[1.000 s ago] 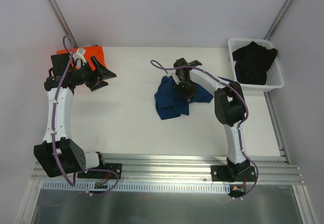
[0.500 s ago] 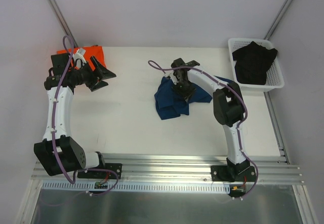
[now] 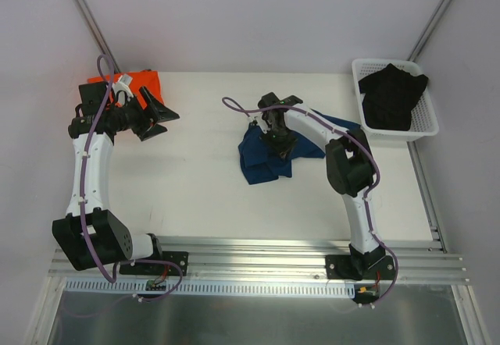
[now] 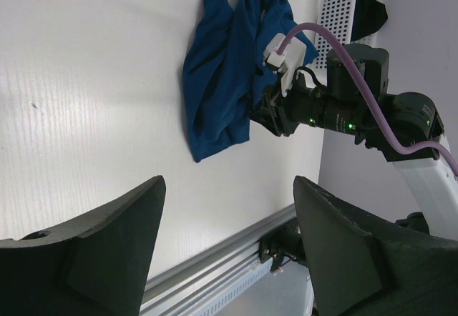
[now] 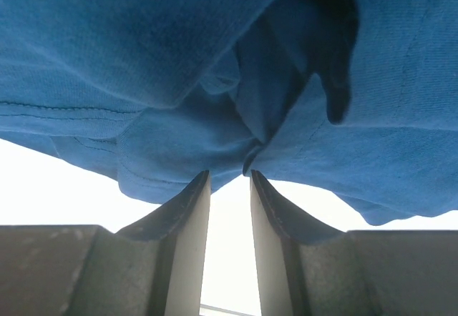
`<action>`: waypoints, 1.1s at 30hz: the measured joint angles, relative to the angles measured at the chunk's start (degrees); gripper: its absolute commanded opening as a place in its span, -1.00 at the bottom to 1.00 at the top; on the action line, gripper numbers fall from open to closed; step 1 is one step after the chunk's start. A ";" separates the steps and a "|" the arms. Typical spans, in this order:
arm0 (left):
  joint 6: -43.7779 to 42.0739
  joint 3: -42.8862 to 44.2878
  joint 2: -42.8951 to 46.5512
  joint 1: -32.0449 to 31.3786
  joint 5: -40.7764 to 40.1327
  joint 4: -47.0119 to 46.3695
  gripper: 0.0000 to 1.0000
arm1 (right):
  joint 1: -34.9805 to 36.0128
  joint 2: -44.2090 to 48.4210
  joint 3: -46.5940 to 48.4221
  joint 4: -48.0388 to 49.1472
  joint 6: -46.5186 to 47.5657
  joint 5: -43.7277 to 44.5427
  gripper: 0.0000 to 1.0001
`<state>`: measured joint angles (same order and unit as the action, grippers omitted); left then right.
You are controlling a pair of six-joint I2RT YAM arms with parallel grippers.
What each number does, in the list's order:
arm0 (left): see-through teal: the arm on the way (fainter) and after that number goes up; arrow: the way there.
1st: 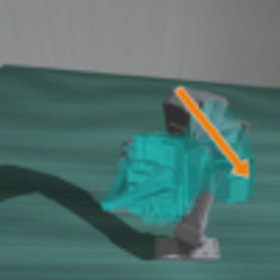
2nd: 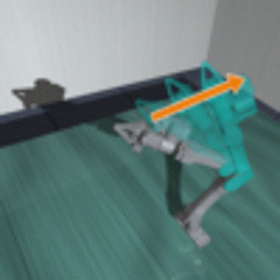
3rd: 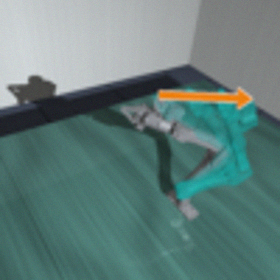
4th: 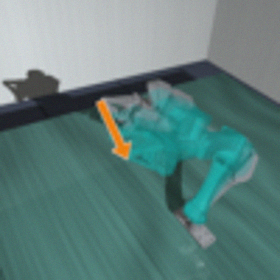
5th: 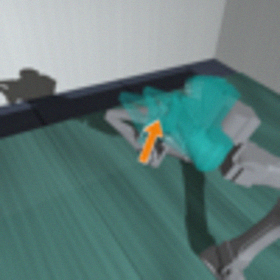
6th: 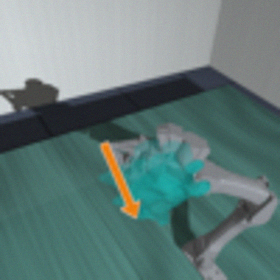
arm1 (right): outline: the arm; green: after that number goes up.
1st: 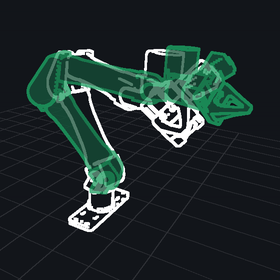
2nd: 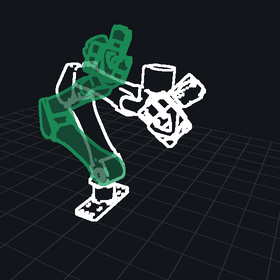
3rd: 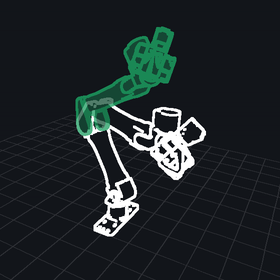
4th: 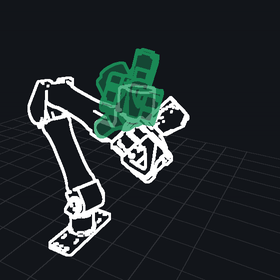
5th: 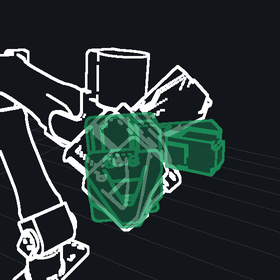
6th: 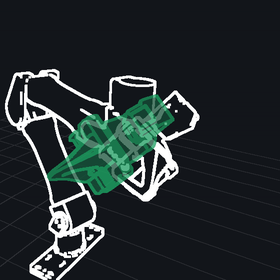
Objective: Fold and stack the t-shirts
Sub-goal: Flatten out the tshirt
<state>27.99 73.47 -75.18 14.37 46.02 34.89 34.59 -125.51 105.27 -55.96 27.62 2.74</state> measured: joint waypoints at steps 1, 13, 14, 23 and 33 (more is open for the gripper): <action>0.00 0.00 0.00 0.00 0.00 -0.02 0.46 | 0.00 -0.04 0.00 0.00 0.00 0.02 -0.36; 0.61 0.00 0.00 0.35 0.07 -0.02 0.46 | -0.68 -1.09 0.00 0.07 0.35 0.92 -0.57; 0.68 0.00 0.00 0.37 0.07 -0.02 0.46 | -0.87 -1.33 0.13 0.04 0.50 1.16 -0.63; 1.22 0.00 0.00 0.74 0.11 -0.07 0.46 | -2.51 -3.37 0.59 0.46 1.18 3.15 -0.70; 1.25 -0.02 0.02 0.74 0.24 -0.15 0.46 | -2.62 -3.48 4.31 0.42 1.38 4.15 -0.99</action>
<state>29.23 73.45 -75.16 15.11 46.26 34.74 31.97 -128.99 109.58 -55.55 28.99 6.90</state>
